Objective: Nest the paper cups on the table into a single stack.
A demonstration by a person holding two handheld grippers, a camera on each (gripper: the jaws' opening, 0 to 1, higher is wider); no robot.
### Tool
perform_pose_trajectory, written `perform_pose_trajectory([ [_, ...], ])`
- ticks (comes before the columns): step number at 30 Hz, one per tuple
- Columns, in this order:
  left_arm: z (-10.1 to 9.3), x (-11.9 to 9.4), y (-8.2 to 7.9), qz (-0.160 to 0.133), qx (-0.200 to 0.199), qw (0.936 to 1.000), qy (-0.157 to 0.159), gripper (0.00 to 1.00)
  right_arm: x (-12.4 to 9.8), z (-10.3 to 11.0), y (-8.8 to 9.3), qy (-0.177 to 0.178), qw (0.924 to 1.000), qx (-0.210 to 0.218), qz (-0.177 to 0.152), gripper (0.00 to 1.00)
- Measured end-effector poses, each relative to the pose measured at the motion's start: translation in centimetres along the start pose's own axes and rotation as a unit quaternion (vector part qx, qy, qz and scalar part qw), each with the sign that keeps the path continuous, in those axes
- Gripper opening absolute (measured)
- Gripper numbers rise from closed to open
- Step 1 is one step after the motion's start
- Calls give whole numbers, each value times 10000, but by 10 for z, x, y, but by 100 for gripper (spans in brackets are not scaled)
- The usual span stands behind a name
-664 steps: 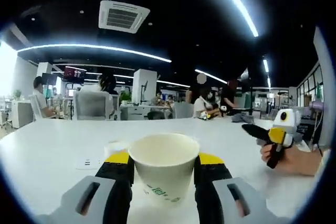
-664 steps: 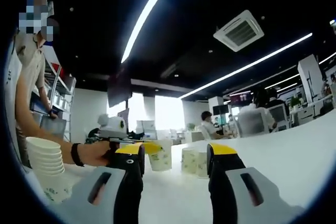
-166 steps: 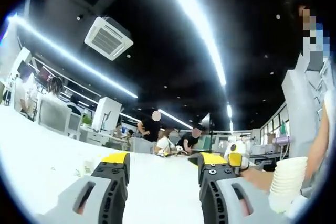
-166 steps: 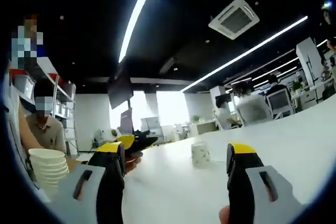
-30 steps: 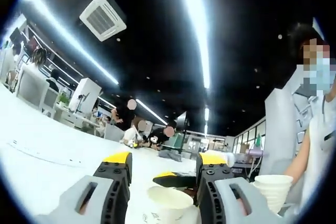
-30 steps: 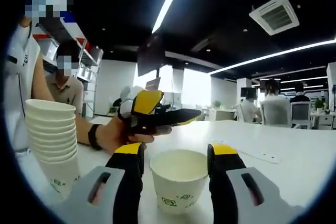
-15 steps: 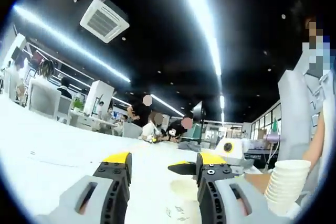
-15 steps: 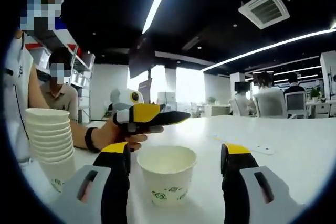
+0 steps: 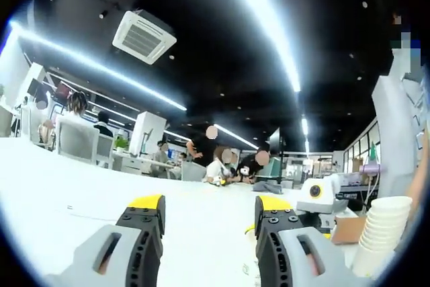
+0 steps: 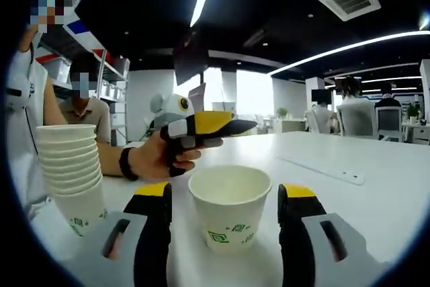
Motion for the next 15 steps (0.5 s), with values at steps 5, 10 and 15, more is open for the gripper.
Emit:
perform_pose_trajectory([
  [5,2,-1,0,-6,27,10000,-51,56,3,-2,2,76,9999,-54,72,61],
  [10,2,1,2,56,30,10000,-38,56,5,-2,3,121,9998,-117,104,58],
  [15,1,0,2,48,67,10000,-31,55,5,-4,2,193,9996,-155,108,54],
])
Point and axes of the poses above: the point that each gripper's makers call its tool centre point, and the gripper's own axes: x roughly forward along the fingers, z roughly to its left, y roughly out of its underside, the point moved 1 cm from there along -x, roughly backward along the fingers, and after that the axes turned 14 degrees about z, right-handed, at the moved point
